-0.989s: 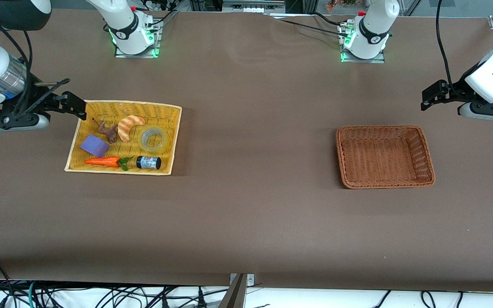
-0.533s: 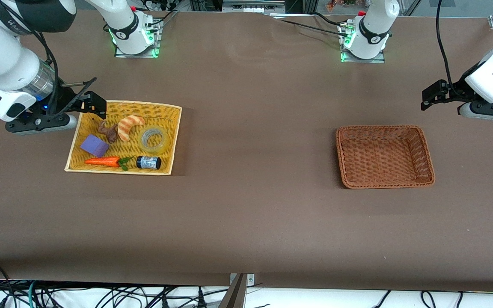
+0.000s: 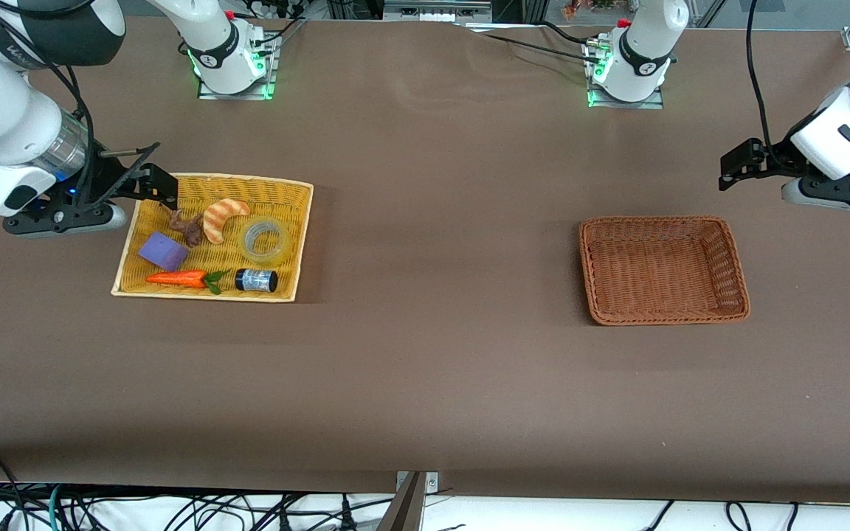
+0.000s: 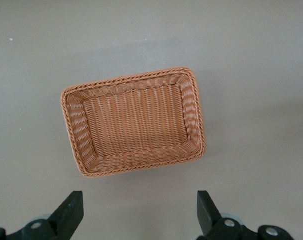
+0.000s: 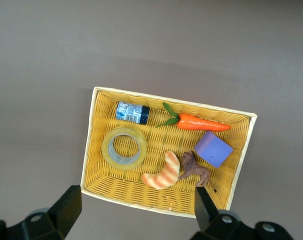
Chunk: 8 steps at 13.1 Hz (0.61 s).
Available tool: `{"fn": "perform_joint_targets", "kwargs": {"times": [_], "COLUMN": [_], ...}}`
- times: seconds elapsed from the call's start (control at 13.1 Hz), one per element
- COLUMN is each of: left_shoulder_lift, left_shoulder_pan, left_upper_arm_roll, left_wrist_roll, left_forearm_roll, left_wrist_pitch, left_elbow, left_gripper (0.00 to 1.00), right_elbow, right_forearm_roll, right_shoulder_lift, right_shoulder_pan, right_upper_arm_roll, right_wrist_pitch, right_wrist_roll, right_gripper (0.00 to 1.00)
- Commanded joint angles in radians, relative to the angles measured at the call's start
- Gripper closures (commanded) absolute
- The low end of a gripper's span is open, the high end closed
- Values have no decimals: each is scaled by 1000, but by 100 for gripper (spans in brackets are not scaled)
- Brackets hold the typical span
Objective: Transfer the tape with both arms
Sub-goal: 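Move the right gripper over the yellow tray toward the tape roll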
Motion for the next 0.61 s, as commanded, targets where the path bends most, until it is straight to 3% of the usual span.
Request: {"fn": "perform_joint_targets", "kwargs": {"times": [0.0,0.53], "left_shoulder_lift": [12,12], "left_shoulder_pan": [0,1], "left_upper_arm_roll": [-5,-5], "left_wrist_roll": [12,12], "left_forearm_roll": [-15,-13], "left_wrist_pitch": [-16,-18], "left_elbow": [27,26], "left_gripper": [0,0], "right_elbow": [16,13], "right_forearm_roll": [11,8], "right_shoulder_lift": [1,12], "right_shoulder_pan": [-14,-27], "right_upper_arm_roll": [-1,-1], "right_wrist_pitch": [-5,1], "right_wrist_roll": [-13,-19], "right_gripper": [0,0]}}
